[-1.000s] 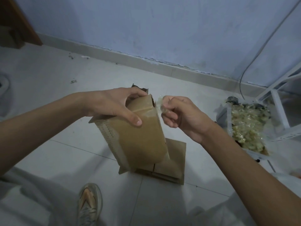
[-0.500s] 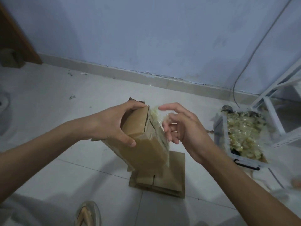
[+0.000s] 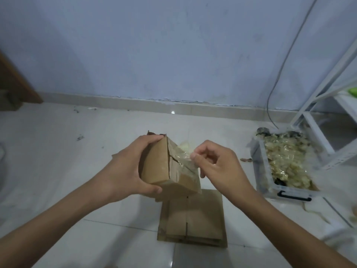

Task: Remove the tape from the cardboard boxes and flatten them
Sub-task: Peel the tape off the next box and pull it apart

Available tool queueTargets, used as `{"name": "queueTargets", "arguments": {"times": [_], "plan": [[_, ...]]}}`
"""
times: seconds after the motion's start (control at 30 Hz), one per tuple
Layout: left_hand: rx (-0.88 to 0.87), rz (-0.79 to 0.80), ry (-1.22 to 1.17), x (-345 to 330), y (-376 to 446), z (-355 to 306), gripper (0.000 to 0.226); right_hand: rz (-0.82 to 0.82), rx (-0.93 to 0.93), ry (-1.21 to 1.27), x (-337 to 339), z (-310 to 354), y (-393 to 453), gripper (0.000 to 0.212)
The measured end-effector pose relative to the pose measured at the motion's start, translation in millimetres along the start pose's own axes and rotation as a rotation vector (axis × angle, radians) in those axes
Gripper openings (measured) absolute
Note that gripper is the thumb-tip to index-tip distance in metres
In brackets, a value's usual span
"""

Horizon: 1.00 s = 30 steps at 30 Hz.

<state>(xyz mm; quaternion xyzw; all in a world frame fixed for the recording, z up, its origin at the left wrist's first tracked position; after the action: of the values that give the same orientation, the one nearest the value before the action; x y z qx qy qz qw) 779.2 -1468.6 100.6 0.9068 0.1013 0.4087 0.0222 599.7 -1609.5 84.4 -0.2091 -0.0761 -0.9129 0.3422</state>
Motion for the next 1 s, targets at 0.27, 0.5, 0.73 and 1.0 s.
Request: {"name": "queueTargets", "arguments": {"times": [0.27,0.5,0.73,1.0], "plan": [[-0.072,-0.007,0.213,-7,2,-8,0.115,0.114,-0.308,0.312,-10,-20,2,0.019],[-0.056,0.02,0.218,-11,2,-14,0.118,0.358,-0.51,0.837,-29,-29,-1,0.028],[-0.015,0.032,0.183,-10,0,-8,0.118,0.37,-0.231,0.503,-17,-17,-1,0.018],[-0.072,0.002,0.223,-14,2,-16,0.118,0.182,-0.108,0.14,-12,-16,-2,0.01]]}}
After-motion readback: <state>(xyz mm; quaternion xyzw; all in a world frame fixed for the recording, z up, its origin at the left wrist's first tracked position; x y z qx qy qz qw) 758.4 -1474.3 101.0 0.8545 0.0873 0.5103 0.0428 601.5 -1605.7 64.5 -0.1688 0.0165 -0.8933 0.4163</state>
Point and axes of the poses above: each hand's wrist, its own y-axis towards the middle knuckle, its own x-axis out of the back of the hand, z = x × y, the point moved 7 cm from there along y, towards the middle knuckle, and after that the axes turned 7 degrees about -x, right-handed, at the moved point
